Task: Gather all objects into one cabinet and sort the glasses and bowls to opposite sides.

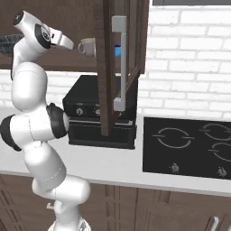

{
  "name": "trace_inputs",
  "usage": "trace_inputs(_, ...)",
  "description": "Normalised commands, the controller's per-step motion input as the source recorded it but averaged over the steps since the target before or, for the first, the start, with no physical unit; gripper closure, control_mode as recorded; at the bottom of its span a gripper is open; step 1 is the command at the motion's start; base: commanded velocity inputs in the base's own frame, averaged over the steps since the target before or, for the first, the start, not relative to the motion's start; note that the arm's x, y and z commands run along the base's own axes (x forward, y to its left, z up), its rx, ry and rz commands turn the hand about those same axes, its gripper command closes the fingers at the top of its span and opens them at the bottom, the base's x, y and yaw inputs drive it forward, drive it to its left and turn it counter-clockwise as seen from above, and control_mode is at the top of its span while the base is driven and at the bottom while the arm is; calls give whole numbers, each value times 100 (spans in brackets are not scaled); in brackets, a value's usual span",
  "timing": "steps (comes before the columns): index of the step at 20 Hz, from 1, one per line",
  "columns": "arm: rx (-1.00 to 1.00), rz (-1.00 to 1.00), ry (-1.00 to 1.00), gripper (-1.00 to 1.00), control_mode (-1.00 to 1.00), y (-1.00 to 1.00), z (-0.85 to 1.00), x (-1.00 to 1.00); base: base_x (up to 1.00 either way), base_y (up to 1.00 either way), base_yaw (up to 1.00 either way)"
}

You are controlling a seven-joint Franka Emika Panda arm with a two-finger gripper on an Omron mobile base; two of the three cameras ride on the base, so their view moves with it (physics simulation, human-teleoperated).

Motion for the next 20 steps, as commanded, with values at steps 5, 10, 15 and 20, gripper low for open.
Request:
trace_inputs(5, 0, 10, 3, -100, -100, 69, 0, -24, 0, 0, 0)
trace_inputs(10, 3, 28, 7, -100, -100, 63, 3, -14, 0, 0, 0)
trace_inputs(15, 4, 36, 5, -100, -100, 53, 4, -26, 0, 0, 0)
trace_inputs(20, 3, 35, 0, -100, -100, 60, 0, -18, 0, 0, 0)
